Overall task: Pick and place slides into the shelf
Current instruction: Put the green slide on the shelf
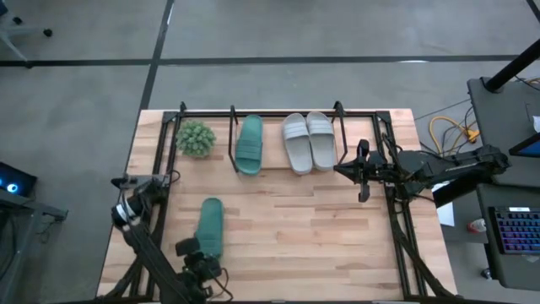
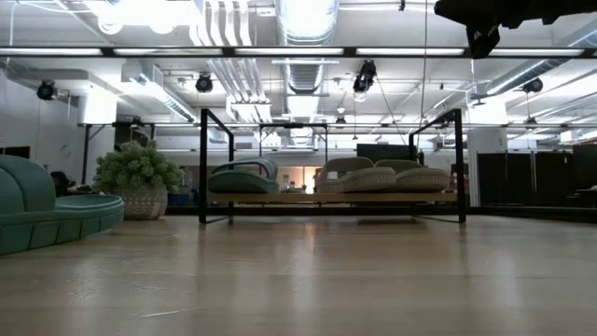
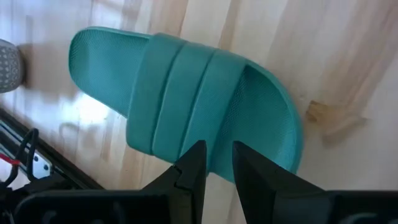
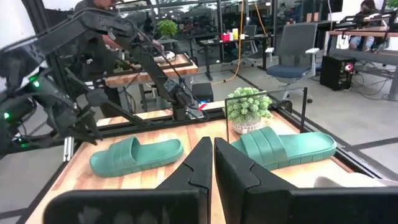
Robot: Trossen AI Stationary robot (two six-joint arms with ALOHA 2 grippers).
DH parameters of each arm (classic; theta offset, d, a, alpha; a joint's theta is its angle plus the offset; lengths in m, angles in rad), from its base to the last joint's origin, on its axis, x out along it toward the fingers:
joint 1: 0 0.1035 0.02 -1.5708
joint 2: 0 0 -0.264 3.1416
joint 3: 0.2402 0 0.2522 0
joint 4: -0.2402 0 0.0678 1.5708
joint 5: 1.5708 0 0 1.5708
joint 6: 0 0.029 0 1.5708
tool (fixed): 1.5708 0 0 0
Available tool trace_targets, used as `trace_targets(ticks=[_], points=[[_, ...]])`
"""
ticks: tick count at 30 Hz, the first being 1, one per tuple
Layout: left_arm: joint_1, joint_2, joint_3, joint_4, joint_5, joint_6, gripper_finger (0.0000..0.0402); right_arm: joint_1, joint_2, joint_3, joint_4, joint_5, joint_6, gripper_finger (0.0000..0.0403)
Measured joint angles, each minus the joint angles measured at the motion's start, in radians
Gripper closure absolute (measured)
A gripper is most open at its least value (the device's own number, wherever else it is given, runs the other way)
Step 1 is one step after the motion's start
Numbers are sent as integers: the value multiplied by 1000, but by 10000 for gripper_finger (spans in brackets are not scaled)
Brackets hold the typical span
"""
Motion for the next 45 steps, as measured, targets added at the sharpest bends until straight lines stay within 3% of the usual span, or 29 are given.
trace_targets(ticks=[32,38,45], points=[[8,207,-35,-14,22,-105,340,0,-1,0,10,0,-15,394],[27,190,-38,-15,12,-102,393,0,-1,0,9,0,-16,394],[44,126,-35,-15,-29,-97,401,0,-1,0,8,0,-16,394]])
